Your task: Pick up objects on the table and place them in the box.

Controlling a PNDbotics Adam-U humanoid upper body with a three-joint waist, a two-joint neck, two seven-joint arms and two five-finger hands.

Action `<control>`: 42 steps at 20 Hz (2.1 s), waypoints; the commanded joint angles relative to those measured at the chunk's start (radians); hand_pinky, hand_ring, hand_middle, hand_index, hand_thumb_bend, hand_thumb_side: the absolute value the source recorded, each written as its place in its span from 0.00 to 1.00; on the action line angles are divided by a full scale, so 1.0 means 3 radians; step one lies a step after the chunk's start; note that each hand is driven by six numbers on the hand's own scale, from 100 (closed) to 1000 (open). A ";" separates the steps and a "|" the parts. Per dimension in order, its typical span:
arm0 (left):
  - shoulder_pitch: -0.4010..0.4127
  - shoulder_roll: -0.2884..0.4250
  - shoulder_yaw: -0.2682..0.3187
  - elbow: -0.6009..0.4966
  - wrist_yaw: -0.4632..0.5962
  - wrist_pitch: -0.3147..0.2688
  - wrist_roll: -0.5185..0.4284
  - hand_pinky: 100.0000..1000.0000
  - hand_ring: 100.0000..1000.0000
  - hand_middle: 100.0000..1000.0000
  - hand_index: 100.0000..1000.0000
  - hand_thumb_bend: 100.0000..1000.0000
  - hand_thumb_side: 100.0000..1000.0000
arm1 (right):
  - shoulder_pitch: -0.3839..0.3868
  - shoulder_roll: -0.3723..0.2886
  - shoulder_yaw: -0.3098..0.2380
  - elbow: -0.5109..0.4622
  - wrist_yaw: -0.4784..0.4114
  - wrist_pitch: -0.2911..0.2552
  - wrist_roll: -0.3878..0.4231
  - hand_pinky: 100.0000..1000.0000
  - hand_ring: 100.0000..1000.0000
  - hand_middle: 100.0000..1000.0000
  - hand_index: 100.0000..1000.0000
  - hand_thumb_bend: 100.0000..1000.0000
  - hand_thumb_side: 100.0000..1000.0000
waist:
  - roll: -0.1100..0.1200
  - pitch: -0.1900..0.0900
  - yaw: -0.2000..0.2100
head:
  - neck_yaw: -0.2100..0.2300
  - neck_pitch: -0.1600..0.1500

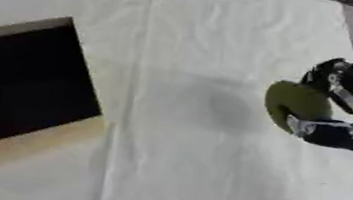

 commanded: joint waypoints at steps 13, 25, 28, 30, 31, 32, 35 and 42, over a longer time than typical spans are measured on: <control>-0.0032 0.0042 -0.0007 -0.0050 0.0004 0.0009 -0.0030 0.44 0.45 0.53 0.67 0.15 0.54 | -0.0772 -0.0312 0.0255 -0.0069 -0.0118 -0.0214 -0.0711 0.63 0.30 0.43 0.66 0.00 0.30 | -0.0011 -0.0110 0.0078 | -0.0021 -0.0035; -0.0042 0.0024 -0.0063 -0.0050 0.0045 0.0008 -0.0089 0.44 0.45 0.53 0.67 0.16 0.54 | -0.1688 0.0099 0.0745 -0.0069 0.0110 -0.0628 -0.0360 0.64 0.35 0.46 0.69 0.00 0.27 | -0.0014 -0.0168 0.0233 | -0.0096 0.0007; -0.0043 0.0015 -0.0075 -0.0050 0.0058 0.0009 -0.0102 0.44 0.45 0.53 0.67 0.16 0.54 | -0.1900 0.0300 0.0901 -0.0069 0.0218 -0.0603 -0.0233 0.66 0.37 0.46 0.69 0.03 0.26 | -0.0017 -0.0181 0.0264 | -0.0117 0.0023; -0.0047 0.0004 -0.0082 -0.0050 0.0067 0.0010 -0.0110 0.44 0.45 0.53 0.67 0.16 0.54 | -0.2048 0.0446 0.1005 -0.0069 0.0297 -0.0532 -0.0143 0.66 0.36 0.46 0.69 0.03 0.25 | -0.0016 -0.0183 0.0284 | -0.0139 0.0026; -0.0050 0.0002 -0.0075 -0.0050 0.0066 0.0010 -0.0108 0.44 0.45 0.53 0.67 0.16 0.54 | -0.2243 0.0620 0.1072 -0.0069 0.0322 -0.0451 -0.0035 0.65 0.35 0.46 0.69 0.02 0.23 | -0.0018 -0.0175 0.0268 | -0.0118 0.0019; -0.0049 0.0004 -0.0058 -0.0050 0.0061 0.0010 -0.0097 0.44 0.45 0.53 0.67 0.16 0.54 | -0.2466 0.0841 0.1150 -0.0069 0.0349 -0.0318 0.0149 0.65 0.35 0.45 0.69 0.02 0.23 | -0.0020 -0.0166 0.0236 | -0.0081 0.0012; -0.0052 0.0000 -0.0039 -0.0050 0.0055 0.0009 -0.0073 0.44 0.45 0.53 0.67 0.16 0.54 | -0.2751 0.1331 0.1303 -0.0069 0.0453 -0.0068 0.0539 0.65 0.34 0.45 0.69 0.02 0.19 | -0.0020 -0.0153 0.0223 | -0.0053 0.0005; -0.0067 -0.0019 -0.0041 -0.0050 0.0065 0.0012 -0.0072 0.44 0.45 0.53 0.67 0.16 0.54 | -0.2834 0.2035 0.1478 0.0130 0.0943 -0.0008 0.0751 0.68 0.33 0.44 0.68 0.06 0.13 | -0.0033 -0.0145 0.0262 | -0.0081 0.0003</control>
